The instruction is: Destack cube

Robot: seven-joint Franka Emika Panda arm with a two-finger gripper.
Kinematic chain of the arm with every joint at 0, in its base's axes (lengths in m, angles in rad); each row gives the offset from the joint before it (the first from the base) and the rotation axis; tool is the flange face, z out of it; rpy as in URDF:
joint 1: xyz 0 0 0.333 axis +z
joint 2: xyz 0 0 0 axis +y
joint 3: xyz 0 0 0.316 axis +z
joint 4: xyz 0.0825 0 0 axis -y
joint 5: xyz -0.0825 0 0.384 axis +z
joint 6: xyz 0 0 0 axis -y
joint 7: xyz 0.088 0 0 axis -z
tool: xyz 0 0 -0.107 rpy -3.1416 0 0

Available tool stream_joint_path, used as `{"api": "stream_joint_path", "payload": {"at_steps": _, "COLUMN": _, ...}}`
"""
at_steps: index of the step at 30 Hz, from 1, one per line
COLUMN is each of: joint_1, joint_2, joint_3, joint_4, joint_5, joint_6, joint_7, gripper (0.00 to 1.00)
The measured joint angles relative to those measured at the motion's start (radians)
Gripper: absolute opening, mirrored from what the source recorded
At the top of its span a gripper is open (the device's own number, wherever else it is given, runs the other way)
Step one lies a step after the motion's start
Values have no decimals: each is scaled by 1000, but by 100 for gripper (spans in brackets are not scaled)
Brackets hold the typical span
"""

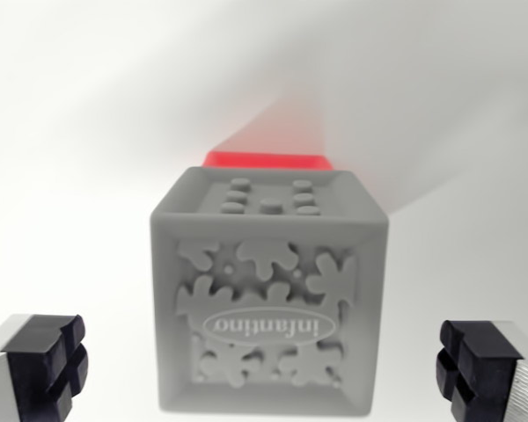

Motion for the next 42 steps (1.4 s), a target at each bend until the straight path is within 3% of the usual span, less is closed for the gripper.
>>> {"api": "stream_joint_path", "payload": {"at_steps": 17, "joint_1": -3, "joint_2": 96, "joint_3": 6, "joint_4": 9, "joint_5": 10, "joint_6": 87, "joint_7": -6, "gripper": 100}}
{"api": "stream_joint_path", "payload": {"at_steps": 18, "joint_1": -3, "joint_2": 97, "joint_3": 6, "joint_4": 10, "joint_5": 10, "joint_6": 88, "joint_7": -6, "gripper": 0}}
{"api": "stream_joint_path", "payload": {"at_steps": 42, "joint_1": -4, "joint_2": 97, "joint_3": 7, "joint_4": 10, "joint_5": 10, "joint_6": 89, "joint_7": -7, "gripper": 0}}
